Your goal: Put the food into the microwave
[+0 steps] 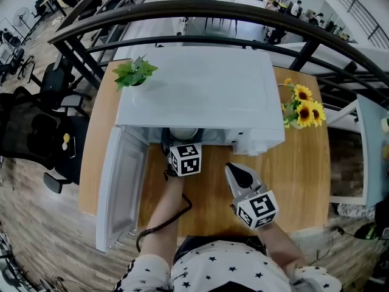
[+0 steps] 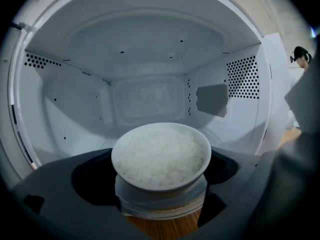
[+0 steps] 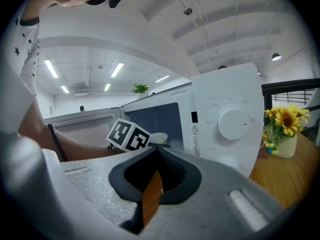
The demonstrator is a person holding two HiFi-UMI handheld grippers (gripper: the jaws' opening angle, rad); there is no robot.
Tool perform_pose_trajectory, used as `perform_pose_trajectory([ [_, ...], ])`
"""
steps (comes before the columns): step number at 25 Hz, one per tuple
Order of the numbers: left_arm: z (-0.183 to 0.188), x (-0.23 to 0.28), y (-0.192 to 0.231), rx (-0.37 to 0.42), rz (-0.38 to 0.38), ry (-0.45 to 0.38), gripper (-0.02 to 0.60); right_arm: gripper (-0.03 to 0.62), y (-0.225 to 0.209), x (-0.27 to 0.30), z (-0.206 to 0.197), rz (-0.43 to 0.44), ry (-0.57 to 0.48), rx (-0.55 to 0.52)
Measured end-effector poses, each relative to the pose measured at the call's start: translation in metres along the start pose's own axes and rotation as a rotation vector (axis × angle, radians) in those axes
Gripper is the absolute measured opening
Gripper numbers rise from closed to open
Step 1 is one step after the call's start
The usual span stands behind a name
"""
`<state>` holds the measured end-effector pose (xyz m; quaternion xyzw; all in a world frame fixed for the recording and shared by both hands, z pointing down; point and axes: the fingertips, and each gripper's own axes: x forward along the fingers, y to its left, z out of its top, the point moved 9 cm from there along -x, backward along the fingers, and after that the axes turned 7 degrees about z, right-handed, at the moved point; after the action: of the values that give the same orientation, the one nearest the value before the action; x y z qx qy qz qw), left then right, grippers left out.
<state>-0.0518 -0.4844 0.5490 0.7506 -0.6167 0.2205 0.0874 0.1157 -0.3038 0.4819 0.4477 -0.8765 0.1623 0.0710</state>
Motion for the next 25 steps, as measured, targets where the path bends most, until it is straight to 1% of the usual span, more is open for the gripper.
perform_pose_trajectory([
  [3, -0.001, -0.001, -0.001, -0.005, 0.0, -0.004, 0.486, 0.005, 0.002, -0.003, 0.0, -0.002, -0.003, 0.002],
  [7, -0.002, -0.007, 0.0, -0.028, -0.02, 0.008, 0.486, 0.005, 0.006, -0.008, 0.001, -0.008, -0.01, 0.003],
  [12, -0.003, -0.024, 0.0, -0.046, -0.033, -0.002, 0.486, 0.005, 0.016, -0.018, 0.003, -0.008, -0.02, -0.01],
  [20, -0.003, -0.073, -0.001, -0.072, -0.055, -0.039, 0.486, 0.005, 0.041, -0.041, 0.004, -0.009, -0.039, -0.03],
  [25, -0.007, -0.114, 0.003, -0.078, -0.046, -0.042, 0.486, 0.005, 0.06, -0.055, 0.005, 0.002, -0.057, -0.061],
])
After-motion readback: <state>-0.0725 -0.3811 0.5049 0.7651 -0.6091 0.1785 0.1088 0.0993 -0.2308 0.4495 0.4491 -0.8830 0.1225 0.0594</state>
